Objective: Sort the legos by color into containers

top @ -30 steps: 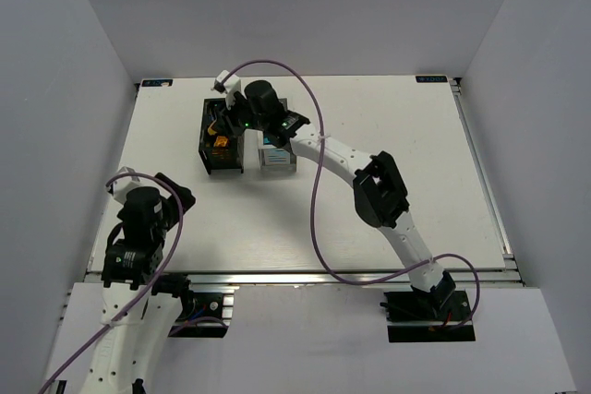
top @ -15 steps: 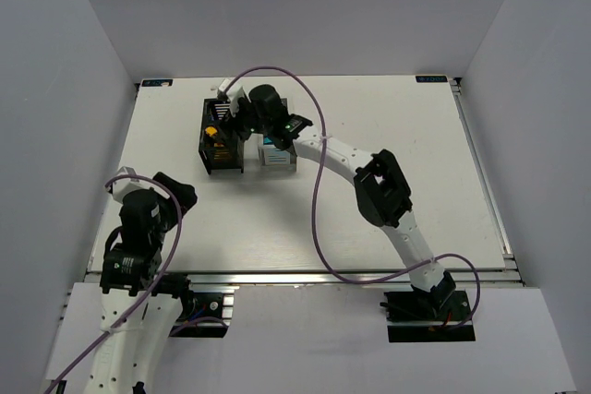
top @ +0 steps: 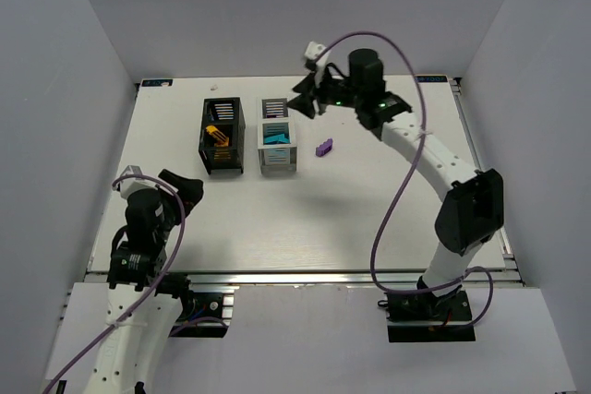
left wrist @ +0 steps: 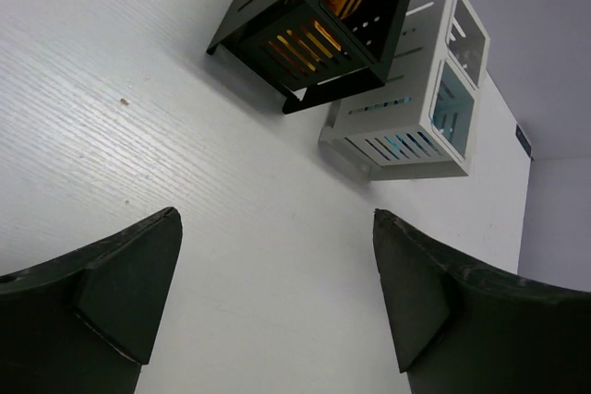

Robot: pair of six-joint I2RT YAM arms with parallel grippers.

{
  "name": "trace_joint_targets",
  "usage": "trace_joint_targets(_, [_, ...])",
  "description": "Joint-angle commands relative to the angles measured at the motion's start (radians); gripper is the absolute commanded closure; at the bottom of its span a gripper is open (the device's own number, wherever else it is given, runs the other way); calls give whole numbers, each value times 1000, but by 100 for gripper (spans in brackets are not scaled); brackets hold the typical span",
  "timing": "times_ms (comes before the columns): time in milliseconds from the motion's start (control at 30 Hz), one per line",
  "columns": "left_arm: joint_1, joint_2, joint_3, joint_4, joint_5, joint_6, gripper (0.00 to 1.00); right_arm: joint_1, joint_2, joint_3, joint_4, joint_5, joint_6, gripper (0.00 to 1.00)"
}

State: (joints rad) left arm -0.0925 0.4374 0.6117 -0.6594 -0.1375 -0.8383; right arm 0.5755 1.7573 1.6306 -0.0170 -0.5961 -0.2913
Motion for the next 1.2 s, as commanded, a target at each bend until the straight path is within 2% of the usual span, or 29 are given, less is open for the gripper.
trace_joint_targets(0, [7,-6,-23,76,67,-16,8,-106,-5,-67,-193,-151,-163,37])
trace_joint_targets(33, [8,-9,-27,89,81,-13,14,-117,-4,-72,-240,-139,-231,31])
trace_joint_targets(67, [7,-12,-39,102,94,-10,21,-129,10,-66,-358,-127,-309,22])
trace_joint_targets(100, [8,-14,-46,131,116,-10,27,-132,21,-57,-424,-95,-398,19])
trace_joint_targets(133, [7,-20,-52,144,127,-10,39,-137,28,-52,-478,-74,-563,16])
trace_joint_targets(167, [8,-20,-58,156,133,-13,42,-140,33,-55,-518,-61,-639,13])
trace_joint_targets(200, [7,-20,-69,173,136,-21,42,-144,42,-63,-573,-38,-711,11])
trace_joint_targets(233, [7,-13,-73,185,157,-25,36,-169,50,-84,-584,-44,-893,11])
trace_joint_targets(367, [7,1,-70,173,161,-30,16,-190,96,-51,-623,-27,-1125,13])
trace_joint_targets(400, [8,1,-69,167,157,-30,15,-195,140,-25,-642,-22,-1160,16])
trace_joint_targets(500, [7,-8,-70,159,153,-35,13,-197,243,95,-753,-7,-1250,23])
trace_joint_targets(567, [7,-12,-75,156,151,-38,13,-195,287,159,-794,7,-1266,24])
trace_joint_targets(700, [7,-22,-78,141,151,-42,13,-192,372,207,-775,38,-1263,25])
trace_joint_targets(1167, [8,18,-92,173,151,-45,13,-155,514,278,-706,124,-1229,28])
